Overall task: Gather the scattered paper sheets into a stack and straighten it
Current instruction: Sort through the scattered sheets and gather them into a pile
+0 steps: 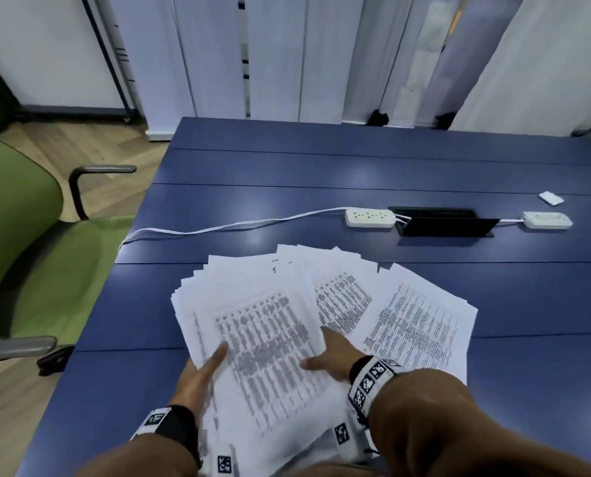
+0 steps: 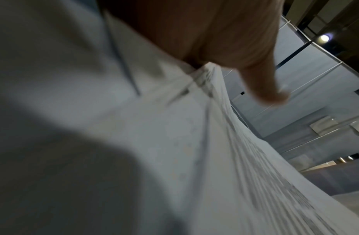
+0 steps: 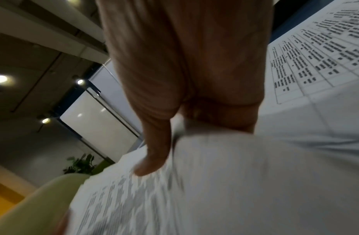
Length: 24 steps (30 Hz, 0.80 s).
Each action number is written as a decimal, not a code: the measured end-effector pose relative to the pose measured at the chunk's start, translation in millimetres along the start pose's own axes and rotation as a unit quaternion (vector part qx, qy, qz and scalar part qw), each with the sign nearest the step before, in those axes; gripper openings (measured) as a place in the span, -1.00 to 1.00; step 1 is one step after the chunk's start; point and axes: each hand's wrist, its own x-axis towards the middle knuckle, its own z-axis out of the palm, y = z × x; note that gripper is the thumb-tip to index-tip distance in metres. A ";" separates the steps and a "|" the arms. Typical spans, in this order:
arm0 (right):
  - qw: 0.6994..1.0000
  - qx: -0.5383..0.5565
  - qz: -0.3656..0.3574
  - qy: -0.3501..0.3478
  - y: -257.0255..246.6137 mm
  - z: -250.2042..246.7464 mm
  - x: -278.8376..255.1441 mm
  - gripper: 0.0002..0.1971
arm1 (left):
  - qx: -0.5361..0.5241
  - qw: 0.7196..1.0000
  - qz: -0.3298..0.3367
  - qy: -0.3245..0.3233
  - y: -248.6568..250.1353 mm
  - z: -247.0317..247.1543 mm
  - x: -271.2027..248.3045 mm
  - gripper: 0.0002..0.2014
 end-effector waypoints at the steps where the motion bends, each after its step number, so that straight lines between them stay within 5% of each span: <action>1: 0.999 -0.018 0.000 -0.042 -3.5 -0.6 -2.0 -0.20 | 0.017 1.000 0.010 0.001 -5.3 -2.6 1.4 -0.08; 3: 0.998 0.025 0.008 -0.055 -2.5 -10.5 -5.7 -0.32 | 0.051 0.998 0.023 0.006 -15.1 -10.4 6.5 0.11; 4: 0.996 0.084 0.022 0.002 3.2 -19.0 -10.1 -0.36 | 0.044 0.999 0.019 0.006 -19.2 -13.5 10.0 0.13; 6: 0.965 0.127 0.064 0.219 25.4 -43.2 -14.8 -0.40 | 0.026 1.000 0.007 0.010 -15.6 -8.7 8.4 0.01; 8: 0.895 0.042 0.194 0.398 54.6 -71.5 -28.6 -0.28 | 0.014 0.999 0.011 0.033 -16.1 -8.6 12.4 -0.11; 10: 0.826 -0.030 0.362 0.431 85.0 -90.5 -48.4 -0.05 | 0.032 0.999 0.007 0.040 -12.4 -6.8 9.5 -0.15; 12: 0.805 -0.043 0.433 0.403 105.4 -100.2 -64.2 0.13 | 0.059 0.997 0.004 0.040 -12.4 -7.6 11.8 -0.14; 18: 0.860 0.097 0.356 0.352 144.1 -118.2 -58.9 -0.20 | 0.085 0.996 0.012 0.024 -13.3 -11.8 13.5 -0.12; 21: 0.836 0.164 0.260 0.454 130.4 -124.9 -66.0 -0.51 | 0.097 0.995 0.002 0.030 -11.5 -11.3 14.1 -0.13; 24: 0.779 0.125 0.169 0.591 97.9 -147.6 -82.7 -0.87 | 0.104 0.994 0.002 0.029 -11.0 -10.5 14.0 -0.16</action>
